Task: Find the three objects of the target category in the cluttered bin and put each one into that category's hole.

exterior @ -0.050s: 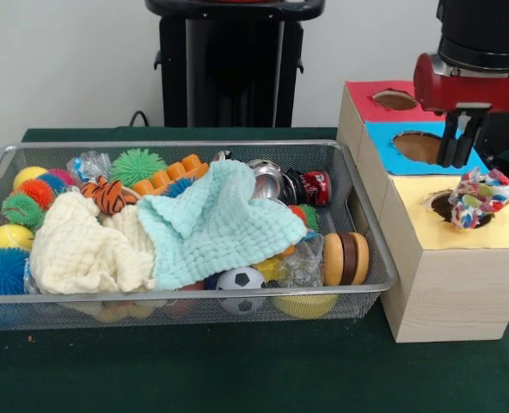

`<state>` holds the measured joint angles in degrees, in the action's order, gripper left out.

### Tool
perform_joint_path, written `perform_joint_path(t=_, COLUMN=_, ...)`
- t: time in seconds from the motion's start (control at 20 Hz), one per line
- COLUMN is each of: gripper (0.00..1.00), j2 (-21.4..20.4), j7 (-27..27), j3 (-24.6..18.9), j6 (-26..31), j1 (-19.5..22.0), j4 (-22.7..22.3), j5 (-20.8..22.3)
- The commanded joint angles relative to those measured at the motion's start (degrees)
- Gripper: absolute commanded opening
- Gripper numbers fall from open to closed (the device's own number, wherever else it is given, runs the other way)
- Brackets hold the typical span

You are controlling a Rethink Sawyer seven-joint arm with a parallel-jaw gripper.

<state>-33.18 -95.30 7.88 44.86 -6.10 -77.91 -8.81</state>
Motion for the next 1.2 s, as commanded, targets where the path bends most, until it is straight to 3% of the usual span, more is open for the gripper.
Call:
perform_joint_path(t=0.05, gripper=0.0, j2=-1.0, j7=1.1, j3=-5.1, j6=4.4, j1=2.7, j4=-1.6, j5=3.1)
perform_joint_path(t=0.45, gripper=0.0, j2=-1.1, j7=0.3, j3=-5.8, j6=6.7, j1=3.1, j4=-0.3, j5=4.3)
perform_joint_path(t=0.7, gripper=0.0, j2=-1.5, j7=-2.6, j3=-8.2, j6=9.4, j1=3.6, j4=-1.4, j5=0.5)
perform_joint_path(t=0.85, gripper=0.0, j2=-1.4, j7=-4.7, j3=-9.2, j6=10.7, j1=3.4, j4=0.3, j5=-1.0)
perform_joint_path(t=1.2, gripper=0.0, j2=-0.7, j7=-5.8, j3=-9.5, j6=5.3, j1=3.1, j4=-0.1, j5=-1.0)
